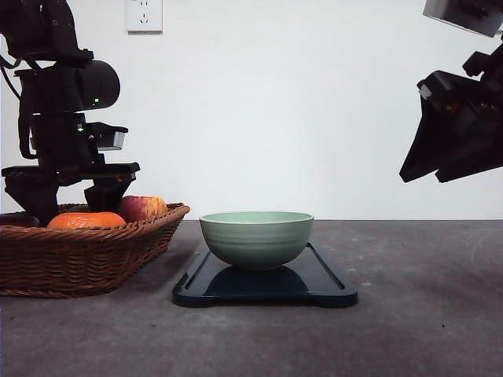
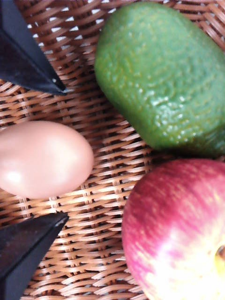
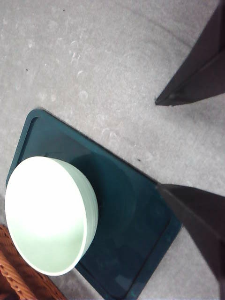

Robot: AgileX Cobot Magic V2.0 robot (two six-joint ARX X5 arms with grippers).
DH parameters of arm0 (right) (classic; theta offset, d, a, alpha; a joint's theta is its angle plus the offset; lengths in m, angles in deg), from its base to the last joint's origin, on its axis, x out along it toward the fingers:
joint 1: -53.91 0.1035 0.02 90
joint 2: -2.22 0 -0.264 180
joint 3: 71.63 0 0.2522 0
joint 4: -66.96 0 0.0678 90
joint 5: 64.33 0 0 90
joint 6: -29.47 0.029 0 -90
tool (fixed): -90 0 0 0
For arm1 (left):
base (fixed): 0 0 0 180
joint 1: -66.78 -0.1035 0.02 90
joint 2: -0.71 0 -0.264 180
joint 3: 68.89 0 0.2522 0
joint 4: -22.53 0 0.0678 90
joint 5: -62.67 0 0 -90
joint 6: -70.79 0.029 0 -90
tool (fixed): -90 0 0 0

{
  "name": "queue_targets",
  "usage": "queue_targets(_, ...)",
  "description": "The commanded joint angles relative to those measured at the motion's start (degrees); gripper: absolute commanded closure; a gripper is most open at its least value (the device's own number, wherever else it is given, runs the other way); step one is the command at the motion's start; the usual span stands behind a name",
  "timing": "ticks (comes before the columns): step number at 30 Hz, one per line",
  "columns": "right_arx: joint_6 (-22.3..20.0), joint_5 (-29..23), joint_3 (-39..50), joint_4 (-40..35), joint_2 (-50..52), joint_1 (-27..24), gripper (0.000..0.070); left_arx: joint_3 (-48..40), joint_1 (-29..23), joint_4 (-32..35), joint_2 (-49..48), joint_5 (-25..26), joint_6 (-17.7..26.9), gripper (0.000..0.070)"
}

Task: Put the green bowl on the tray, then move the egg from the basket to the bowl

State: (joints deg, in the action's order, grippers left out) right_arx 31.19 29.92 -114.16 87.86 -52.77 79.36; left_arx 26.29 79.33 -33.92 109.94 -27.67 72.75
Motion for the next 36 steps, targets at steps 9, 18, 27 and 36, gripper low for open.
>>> queue_targets(9,-0.42,-0.20,-0.07,-0.68,-0.35,0.22,0.0371,1.51,0.22,0.00,1.77,-0.28,-0.08,0.0289)
queue_targets(18,-0.42,-0.20,-0.07,-0.68,-0.35,0.22,0.0371,1.54,0.22,-0.94,1.77,-0.28,-0.09,0.0473)
queue_targets(27,-0.42,-0.20,-0.07,-0.66,-0.35,0.22,0.0371,2.36,0.22,-2.51,-0.81,-0.28,-0.12,0.0472)
queue_targets(36,-0.42,-0.15,-0.07,-0.66,-0.35,0.22,0.0371,2.36,1.41,-2.44,-10.99,3.46,-2.49,0.0473)
